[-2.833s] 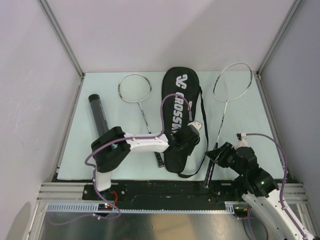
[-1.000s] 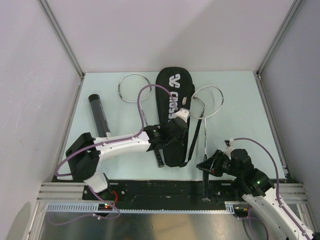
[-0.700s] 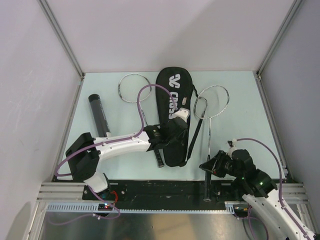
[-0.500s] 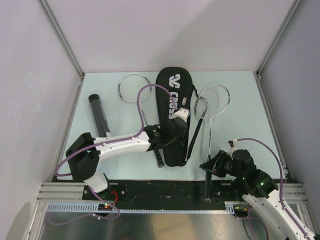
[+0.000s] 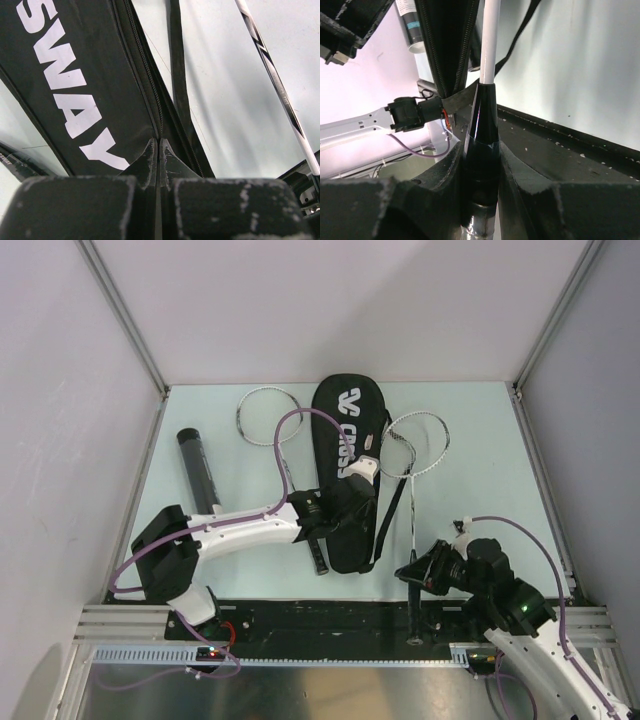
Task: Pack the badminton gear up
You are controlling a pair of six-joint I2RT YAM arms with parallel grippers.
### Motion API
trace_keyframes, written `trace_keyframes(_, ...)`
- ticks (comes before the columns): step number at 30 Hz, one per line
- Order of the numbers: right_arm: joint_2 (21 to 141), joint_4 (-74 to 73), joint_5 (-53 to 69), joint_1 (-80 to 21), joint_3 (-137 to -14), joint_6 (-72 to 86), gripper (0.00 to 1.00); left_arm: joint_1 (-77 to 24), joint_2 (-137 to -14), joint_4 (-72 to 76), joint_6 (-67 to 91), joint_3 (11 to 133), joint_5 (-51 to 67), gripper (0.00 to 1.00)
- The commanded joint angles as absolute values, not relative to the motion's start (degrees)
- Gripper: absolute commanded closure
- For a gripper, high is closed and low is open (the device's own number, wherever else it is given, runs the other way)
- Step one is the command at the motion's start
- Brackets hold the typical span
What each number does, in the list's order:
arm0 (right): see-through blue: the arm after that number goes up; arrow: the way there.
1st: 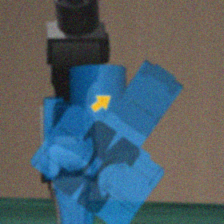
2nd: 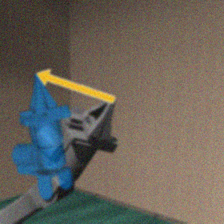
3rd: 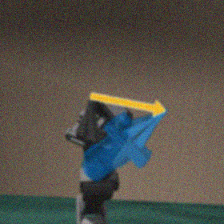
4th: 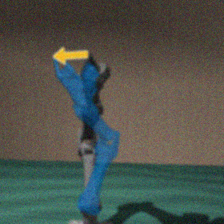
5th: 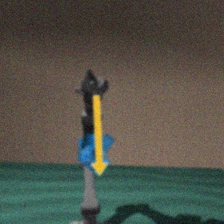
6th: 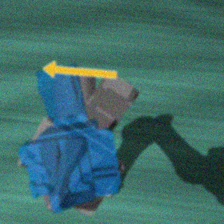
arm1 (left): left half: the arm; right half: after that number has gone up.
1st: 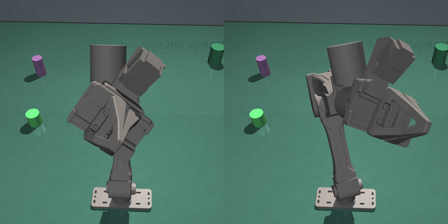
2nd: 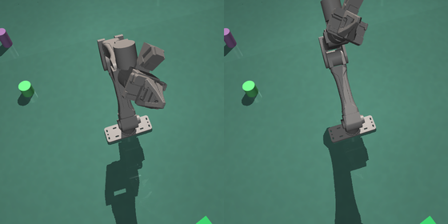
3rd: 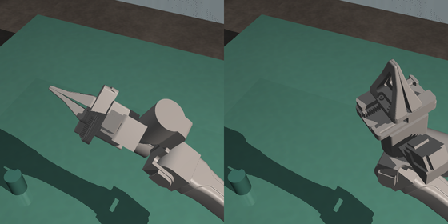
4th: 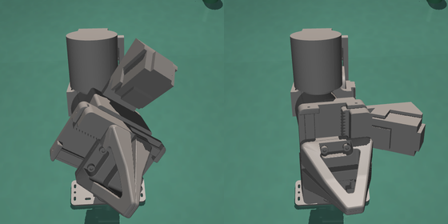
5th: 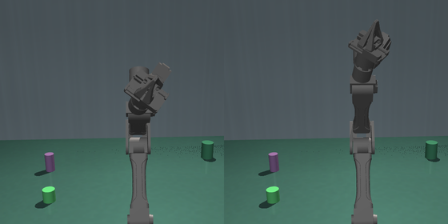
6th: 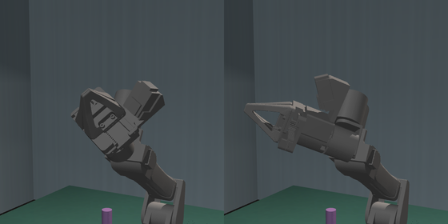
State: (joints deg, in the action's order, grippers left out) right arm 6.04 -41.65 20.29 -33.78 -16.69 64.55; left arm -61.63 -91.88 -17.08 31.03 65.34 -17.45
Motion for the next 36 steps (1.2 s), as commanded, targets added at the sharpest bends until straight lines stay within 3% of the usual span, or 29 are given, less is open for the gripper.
trace_keyframes(1,5.26,-34.22,24.42,-34.3,-16.89,65.64,1.0,-61.23,-91.22,-14.76,30.59,65.47,-19.74,1.0)
trace_keyframes(10,5.23,-30.25,27.4,-35.58,-15.6,68.82,1.0,-61.17,-91.99,-14.48,30.38,65.96,-19.02,1.0)
trace_keyframes(14,7.38,-20.56,31.7,-36.09,-10.21,70.77,1.0,-61.17,-91.24,-13.84,29.77,66.02,-16.11,1.0)
trace_keyframes(26,35.62,5.4,39.66,-37.99,-9.65,62.55,1.0,-61.27,-83.91,-4.23,23.11,56.4,-0.97,1.0)
trace_keyframes(36,43.37,6.32,38.72,-35.04,-15.64,56.3,1.0,-61.35,-77.78,-0.81,17.34,50.38,5.52,1.0)
